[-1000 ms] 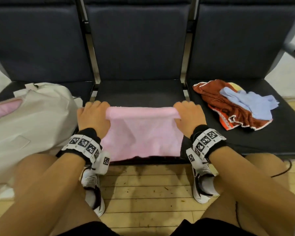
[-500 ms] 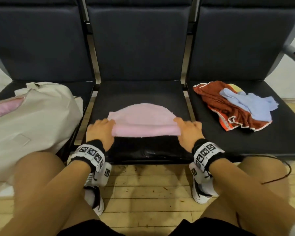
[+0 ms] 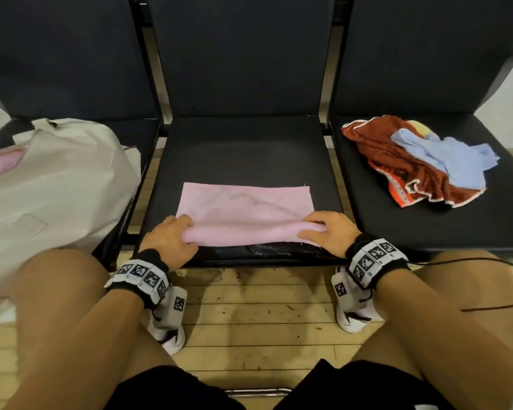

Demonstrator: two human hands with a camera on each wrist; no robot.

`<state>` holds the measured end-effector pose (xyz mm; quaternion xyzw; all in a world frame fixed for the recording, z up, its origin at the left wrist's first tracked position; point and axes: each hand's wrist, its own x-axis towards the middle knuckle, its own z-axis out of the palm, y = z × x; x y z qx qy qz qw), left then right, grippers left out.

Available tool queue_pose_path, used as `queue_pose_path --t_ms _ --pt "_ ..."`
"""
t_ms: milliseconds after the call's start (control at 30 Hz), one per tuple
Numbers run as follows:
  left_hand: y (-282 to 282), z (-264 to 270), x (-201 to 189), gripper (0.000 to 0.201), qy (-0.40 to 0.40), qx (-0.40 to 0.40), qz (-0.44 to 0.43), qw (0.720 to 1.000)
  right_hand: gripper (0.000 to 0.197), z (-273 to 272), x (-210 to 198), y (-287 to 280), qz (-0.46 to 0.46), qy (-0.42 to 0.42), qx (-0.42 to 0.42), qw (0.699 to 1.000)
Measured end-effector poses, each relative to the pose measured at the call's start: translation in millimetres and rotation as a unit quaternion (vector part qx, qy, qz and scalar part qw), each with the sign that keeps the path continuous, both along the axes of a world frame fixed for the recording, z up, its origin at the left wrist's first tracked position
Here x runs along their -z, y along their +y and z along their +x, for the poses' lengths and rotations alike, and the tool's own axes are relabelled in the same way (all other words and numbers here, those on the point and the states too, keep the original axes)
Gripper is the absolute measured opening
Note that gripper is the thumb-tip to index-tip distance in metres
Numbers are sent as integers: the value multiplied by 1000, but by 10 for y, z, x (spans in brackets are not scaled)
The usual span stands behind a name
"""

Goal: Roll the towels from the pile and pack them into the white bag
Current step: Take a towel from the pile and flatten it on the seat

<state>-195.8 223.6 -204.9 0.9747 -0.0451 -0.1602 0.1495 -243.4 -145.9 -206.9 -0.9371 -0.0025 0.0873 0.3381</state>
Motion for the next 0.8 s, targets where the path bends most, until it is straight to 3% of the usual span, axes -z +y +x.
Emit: queue_pose_path --t_ms 167,267,333,433,533,633,800 --pt "102 41 -17 25 9 -59 -1 998 32 53 75 15 -2 12 54 998" --pt "99 31 -6 36 -27 -64 53 996 34 68 88 42 -54 16 42 998" --pt "71 35 27 48 -84 -60 73 992 33 75 85 72 -123 -37 24 991" --pt "-79 38 66 49 -185 31 43 981 32 90 66 216 -196 -113 -33 973" --pt "-282 -1 177 46 -151 126 3 980 39 62 115 435 -209 -91 -89 969" --pt "-379 -38 294 54 -119 126 26 985 52 18 234 544 -236 -58 -88 966" --pt "-412 -14 286 50 -130 107 82 982 45 51 293 547 -254 -52 -73 963"
